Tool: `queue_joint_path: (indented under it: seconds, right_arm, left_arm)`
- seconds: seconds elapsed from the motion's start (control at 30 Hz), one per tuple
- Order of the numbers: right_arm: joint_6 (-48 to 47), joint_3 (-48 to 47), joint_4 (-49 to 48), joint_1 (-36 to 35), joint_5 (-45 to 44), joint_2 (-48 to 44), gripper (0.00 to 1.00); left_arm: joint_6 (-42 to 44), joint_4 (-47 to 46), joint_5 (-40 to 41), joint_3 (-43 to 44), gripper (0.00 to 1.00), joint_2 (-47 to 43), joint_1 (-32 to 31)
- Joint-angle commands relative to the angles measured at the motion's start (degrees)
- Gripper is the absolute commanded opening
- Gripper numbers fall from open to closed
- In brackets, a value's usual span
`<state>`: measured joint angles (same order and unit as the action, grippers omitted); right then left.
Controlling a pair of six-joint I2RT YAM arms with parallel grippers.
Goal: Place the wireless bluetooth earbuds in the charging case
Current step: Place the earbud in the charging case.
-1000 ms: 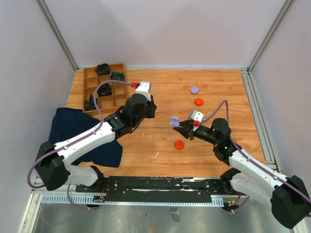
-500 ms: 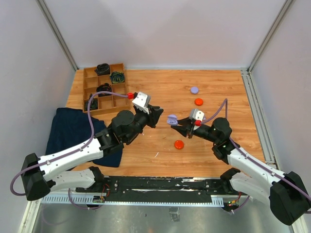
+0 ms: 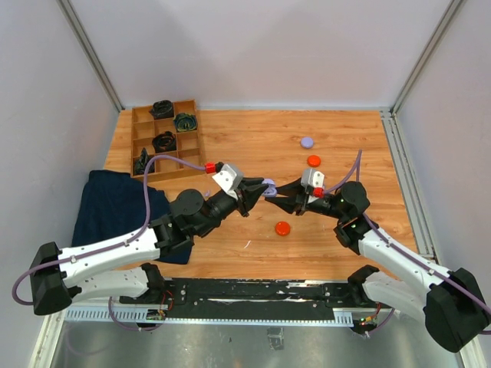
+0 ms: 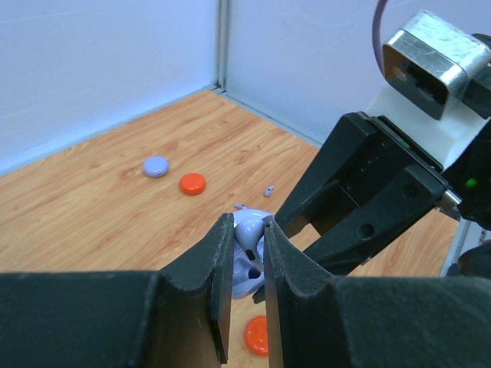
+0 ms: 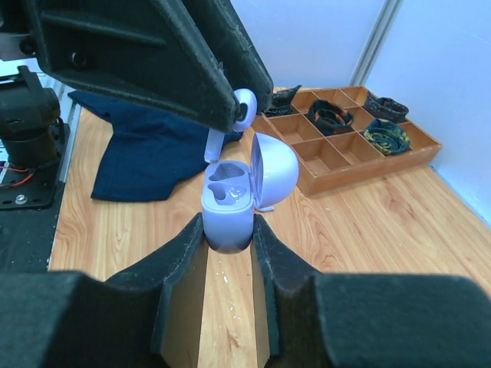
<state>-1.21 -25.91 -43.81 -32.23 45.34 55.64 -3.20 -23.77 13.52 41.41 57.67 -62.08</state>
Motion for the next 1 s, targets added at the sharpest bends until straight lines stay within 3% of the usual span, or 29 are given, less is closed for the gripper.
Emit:
queue_joint_path:
  seconds: [0.0, 0.97]
  right_arm:
    - [1.78, -2.51, -2.95, -0.56, 3.22, -0.35, 0.04]
    - [2.36, -2.84, -1.89, -0.54, 3.79, -2.46, 0.04]
  left_arm:
    - [5.66, -6.07, -2.14, -0.96, 0.17, -0.4, -1.88]
    - [15.98, -7.54, -4.85, -3.0, 0.2, 0.78, -3.49]
